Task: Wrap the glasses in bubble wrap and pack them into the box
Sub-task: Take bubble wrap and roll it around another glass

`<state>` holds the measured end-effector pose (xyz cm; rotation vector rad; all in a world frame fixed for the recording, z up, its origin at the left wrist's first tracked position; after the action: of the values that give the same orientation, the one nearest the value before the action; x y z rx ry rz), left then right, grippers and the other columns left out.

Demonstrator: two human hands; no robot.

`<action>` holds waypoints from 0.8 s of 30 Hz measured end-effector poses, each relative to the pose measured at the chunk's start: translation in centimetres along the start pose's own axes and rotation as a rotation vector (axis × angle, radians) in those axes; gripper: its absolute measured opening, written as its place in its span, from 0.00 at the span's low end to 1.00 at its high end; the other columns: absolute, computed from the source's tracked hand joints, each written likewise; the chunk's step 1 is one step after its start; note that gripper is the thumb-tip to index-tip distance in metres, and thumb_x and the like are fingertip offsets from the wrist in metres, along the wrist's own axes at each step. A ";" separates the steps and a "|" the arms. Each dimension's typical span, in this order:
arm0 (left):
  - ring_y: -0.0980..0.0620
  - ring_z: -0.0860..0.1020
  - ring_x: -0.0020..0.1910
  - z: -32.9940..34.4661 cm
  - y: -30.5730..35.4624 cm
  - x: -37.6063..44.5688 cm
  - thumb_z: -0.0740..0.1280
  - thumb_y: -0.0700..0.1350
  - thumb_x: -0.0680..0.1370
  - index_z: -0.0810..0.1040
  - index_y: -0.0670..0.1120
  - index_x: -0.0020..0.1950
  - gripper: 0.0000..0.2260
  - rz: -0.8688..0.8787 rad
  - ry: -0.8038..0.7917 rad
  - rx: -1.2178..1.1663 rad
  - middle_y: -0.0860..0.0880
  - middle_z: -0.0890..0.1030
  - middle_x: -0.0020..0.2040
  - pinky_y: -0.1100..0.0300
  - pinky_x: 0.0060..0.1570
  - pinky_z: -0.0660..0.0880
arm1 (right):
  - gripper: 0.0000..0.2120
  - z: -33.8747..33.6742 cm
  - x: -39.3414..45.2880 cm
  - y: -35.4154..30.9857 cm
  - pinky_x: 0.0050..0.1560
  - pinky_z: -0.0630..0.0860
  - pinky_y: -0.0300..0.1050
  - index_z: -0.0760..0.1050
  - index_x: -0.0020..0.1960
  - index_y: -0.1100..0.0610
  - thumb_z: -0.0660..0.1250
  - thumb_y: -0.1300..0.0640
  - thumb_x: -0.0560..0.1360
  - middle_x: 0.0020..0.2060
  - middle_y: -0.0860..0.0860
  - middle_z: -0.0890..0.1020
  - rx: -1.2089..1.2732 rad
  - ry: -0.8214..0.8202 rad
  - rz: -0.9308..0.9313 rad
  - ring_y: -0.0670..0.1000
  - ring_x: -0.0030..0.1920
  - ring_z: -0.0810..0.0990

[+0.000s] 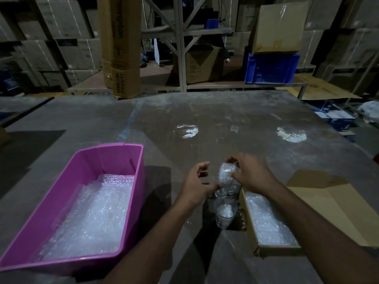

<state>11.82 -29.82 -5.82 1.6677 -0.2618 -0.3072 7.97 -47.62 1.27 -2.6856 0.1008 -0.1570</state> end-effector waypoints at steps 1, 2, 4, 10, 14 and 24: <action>0.59 0.76 0.59 0.1 -0.2 0.1 0.81 0.43 0.69 0.71 0.55 0.72 0.35 -0.013 -0.028 0.019 0.55 0.76 0.65 0.64 0.46 0.79 | 0.18 0.2 0.1 -0.1 0.47 0.74 0.40 0.77 0.65 0.48 0.71 0.60 0.76 0.58 0.46 0.81 -0.037 -0.029 -0.003 0.44 0.49 0.79; 0.58 0.76 0.60 0.3 -0.3 0.2 0.81 0.42 0.69 0.70 0.55 0.74 0.36 -0.026 -0.054 0.038 0.54 0.75 0.65 0.64 0.46 0.80 | 0.18 0.5 0.2 -0.2 0.48 0.75 0.41 0.77 0.64 0.48 0.71 0.59 0.76 0.58 0.46 0.81 -0.060 -0.045 -0.011 0.45 0.50 0.79; 0.55 0.75 0.62 0.8 -0.4 0.5 0.80 0.40 0.70 0.68 0.53 0.76 0.38 -0.036 -0.094 0.076 0.52 0.75 0.66 0.60 0.49 0.81 | 0.17 1.0 0.4 -0.3 0.51 0.76 0.43 0.78 0.62 0.49 0.72 0.59 0.75 0.57 0.47 0.80 -0.086 -0.059 -0.029 0.48 0.52 0.79; 0.51 0.80 0.49 1.8 -1.4 1.7 0.82 0.44 0.69 0.73 0.51 0.73 0.34 -0.094 -0.128 0.102 0.48 0.79 0.53 0.61 0.42 0.79 | 0.16 1.7 1.4 -1.1 0.54 0.78 0.47 0.80 0.59 0.48 0.73 0.57 0.72 0.55 0.49 0.84 -0.308 -0.170 -0.096 0.52 0.54 0.82; 0.46 0.83 0.48 2.0 -2.3 2.4 0.81 0.42 0.69 0.72 0.49 0.72 0.34 -0.150 -0.082 0.079 0.45 0.79 0.51 0.49 0.49 0.83 | 0.15 1.8 2.5 -1.8 0.56 0.77 0.45 0.82 0.58 0.48 0.75 0.56 0.72 0.55 0.48 0.85 -0.472 -0.225 -0.152 0.53 0.56 0.83; 0.45 0.80 0.51 1.5 -2.8 2.9 0.83 0.46 0.67 0.76 0.53 0.65 0.29 -0.099 -0.061 0.195 0.55 0.77 0.50 0.41 0.51 0.82 | 0.07 2.6 3.3 -3.1 0.43 0.70 0.43 0.83 0.49 0.52 0.73 0.59 0.71 0.48 0.54 0.86 -0.551 -0.342 -0.116 0.57 0.52 0.83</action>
<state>14.00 -31.93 -8.94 1.8689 -0.2613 -0.4184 11.75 -44.08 0.62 -3.2188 -0.1398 0.3467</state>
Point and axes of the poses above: each hand's wrist, its own x-axis towards the middle knuckle, its own z-axis out of the palm, y = z × x, the point moved 1 cm from there along x, towards the middle knuckle
